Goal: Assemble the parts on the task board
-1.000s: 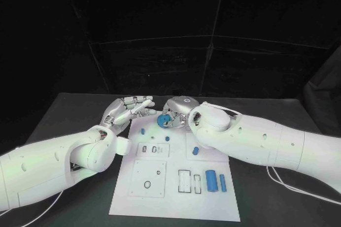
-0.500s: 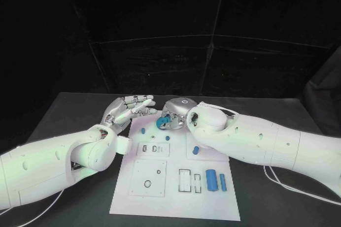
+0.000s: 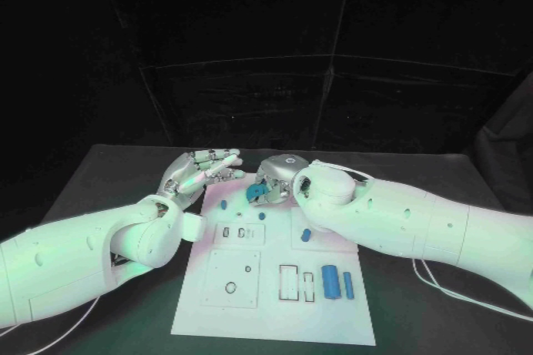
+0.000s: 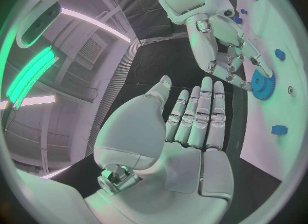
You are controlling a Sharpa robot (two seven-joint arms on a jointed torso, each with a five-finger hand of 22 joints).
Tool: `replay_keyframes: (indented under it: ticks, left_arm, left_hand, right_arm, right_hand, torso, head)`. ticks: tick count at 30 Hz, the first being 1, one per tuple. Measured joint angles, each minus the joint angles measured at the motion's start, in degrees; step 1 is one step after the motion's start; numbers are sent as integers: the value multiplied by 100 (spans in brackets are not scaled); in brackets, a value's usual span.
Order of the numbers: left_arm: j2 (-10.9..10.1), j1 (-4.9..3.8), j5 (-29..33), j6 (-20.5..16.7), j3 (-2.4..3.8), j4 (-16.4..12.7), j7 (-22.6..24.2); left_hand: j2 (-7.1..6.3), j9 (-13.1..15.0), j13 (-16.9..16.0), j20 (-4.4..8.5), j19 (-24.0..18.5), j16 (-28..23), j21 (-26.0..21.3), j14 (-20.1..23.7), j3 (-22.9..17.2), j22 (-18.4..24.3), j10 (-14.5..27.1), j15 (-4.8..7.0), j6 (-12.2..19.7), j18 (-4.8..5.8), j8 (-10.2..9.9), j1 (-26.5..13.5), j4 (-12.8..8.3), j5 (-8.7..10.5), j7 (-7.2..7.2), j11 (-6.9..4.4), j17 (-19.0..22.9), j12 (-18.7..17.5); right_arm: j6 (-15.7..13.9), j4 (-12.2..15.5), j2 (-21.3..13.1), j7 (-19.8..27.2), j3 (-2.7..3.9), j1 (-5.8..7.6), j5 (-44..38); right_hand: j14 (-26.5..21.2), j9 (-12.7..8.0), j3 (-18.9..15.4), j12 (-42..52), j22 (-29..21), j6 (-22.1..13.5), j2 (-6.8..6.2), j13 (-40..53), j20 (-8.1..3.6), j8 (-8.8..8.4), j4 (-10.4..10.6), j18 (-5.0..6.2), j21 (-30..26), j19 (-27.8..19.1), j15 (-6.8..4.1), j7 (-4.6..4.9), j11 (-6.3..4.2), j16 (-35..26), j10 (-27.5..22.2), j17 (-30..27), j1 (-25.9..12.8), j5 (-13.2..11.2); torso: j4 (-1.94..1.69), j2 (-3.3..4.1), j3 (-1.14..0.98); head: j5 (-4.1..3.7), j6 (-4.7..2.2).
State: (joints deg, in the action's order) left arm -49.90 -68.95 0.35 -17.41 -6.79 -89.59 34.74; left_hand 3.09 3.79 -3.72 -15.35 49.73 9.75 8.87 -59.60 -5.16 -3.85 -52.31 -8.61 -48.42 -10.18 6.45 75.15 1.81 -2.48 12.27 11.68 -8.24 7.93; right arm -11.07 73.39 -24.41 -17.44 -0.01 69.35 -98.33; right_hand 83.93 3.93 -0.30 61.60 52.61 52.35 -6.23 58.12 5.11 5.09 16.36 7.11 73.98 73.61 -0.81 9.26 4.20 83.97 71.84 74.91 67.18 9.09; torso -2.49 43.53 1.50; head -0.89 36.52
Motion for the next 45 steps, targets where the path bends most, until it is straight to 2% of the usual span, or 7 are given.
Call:
replay_keyframes:
  ticks: [8,19,23,27,32,40,45]
  left_arm:
    - [-2,0,0,0,0,0,0]
    - [-11,0,0,0,0,3,-2]
    - [-10,-1,1,0,0,3,-3]
    - [-19,-1,1,0,0,7,-5]
    - [-52,-1,1,0,0,13,-7]
    - [-68,0,2,0,-1,18,-9]
    - [-54,0,2,1,-1,40,-10]
  left_hand:
    - [0,0,0,0,0,0,0,0,0,0,0,0,0,0,0,0,0,0,0,0,0,0]
    - [0,0,0,0,0,0,0,0,0,0,0,0,0,0,0,0,0,0,0,0,1,0]
    - [0,0,0,0,0,0,0,0,0,-1,0,0,0,0,0,0,0,0,0,0,1,0]
    - [0,0,0,0,0,0,0,0,0,-1,0,0,0,0,0,0,0,0,0,0,1,0]
    - [0,0,0,0,0,0,1,0,0,0,0,0,0,0,0,0,0,0,0,0,1,0]
    - [0,0,0,0,0,0,1,0,0,-1,0,0,0,0,0,0,0,0,0,0,1,0]
    - [0,0,0,19,19,0,1,0,0,-1,0,0,0,0,0,0,0,0,0,0,2,0]
  right_arm:
    - [64,50,-58,8,1,6,-1]
    - [35,95,-187,67,-2,-14,166]
    - [-120,216,-293,120,-2,-20,232]
    - [-500,439,-548,258,-5,-28,312]
    - [-931,877,-1264,583,-5,-29,668]
    - [-940,961,-2250,1417,-11,-29,1937]
    - [-866,815,-2509,1929,-12,-29,2504]
  right_hand:
    - [0,19,-143,102,52,1,184,138,20,-12,-8,1,0,20,0,-3,-26,0,27,0,124,205]
    - [0,12,-218,196,106,22,219,250,39,-12,-2,1,0,39,0,-22,-21,4,85,0,99,265]
    - [0,12,-304,333,186,22,280,383,41,-12,-34,0,46,67,-1,-22,-38,38,194,4,160,396]
    - [0,12,-386,379,212,43,363,467,39,-12,-73,1,69,85,-1,-43,-31,59,218,4,279,629]
    - [0,12,-460,429,186,134,352,520,39,22,-221,0,69,84,-1,-74,-71,59,258,3,601,770]
    - [0,12,-284,351,104,193,351,470,16,22,-806,1,69,61,-1,-97,-93,59,236,3,1463,641]
    - [0,11,-268,310,95,193,331,438,4,22,-883,1,46,48,-1,-97,-93,59,236,3,1538,620]
  torso:
    - [3,0,-2]
    - [12,-1,-4]
    - [10,-1,-5]
    - [6,-1,-5]
    - [9,-9,-5]
    - [88,-35,-25]
    - [136,-42,-56]
  head:
    - [-3,-1]
    - [-25,-20]
    - [-34,-24]
    - [-36,-30]
    - [-36,-44]
    - [-97,-76]
    - [-126,-86]
